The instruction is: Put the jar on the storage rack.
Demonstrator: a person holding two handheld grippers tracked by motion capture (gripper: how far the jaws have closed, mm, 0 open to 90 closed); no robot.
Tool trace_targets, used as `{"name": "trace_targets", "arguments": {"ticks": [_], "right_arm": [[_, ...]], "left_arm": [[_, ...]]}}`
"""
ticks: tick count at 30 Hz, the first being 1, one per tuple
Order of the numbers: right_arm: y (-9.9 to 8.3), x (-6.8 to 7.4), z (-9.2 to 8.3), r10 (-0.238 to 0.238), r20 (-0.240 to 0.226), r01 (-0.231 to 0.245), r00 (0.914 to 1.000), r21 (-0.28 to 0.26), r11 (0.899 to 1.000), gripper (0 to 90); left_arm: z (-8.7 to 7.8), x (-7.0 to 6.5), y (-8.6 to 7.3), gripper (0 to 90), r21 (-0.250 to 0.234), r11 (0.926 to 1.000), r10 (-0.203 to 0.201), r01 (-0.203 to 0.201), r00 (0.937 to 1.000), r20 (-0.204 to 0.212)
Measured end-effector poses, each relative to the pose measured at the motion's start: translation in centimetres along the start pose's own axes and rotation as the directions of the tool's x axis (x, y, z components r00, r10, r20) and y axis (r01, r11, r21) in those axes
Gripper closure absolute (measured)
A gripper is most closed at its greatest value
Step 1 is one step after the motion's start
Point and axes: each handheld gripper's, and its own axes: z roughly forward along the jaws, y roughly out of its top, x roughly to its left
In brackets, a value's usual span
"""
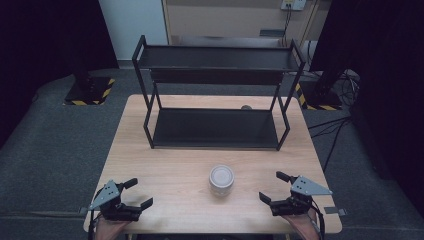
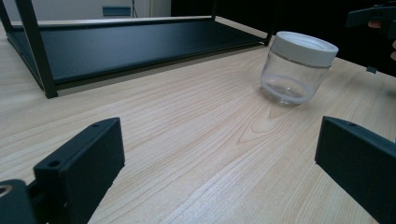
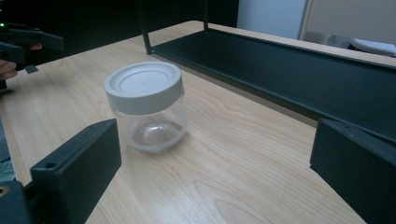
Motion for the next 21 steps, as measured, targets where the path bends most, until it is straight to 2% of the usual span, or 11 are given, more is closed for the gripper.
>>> {"name": "trace_targets", "arguments": {"ticks": [21], "right_arm": [[1.8, 0.7, 2.6, -0.018, -0.082, 0.022, 0.9964, 0.044, 0.999, 1.3]], "left_arm": [[0.0, 0.0, 0.0, 0.2, 0.004, 1.0000, 0.001, -0.001, 1.0000, 0.004]]}}
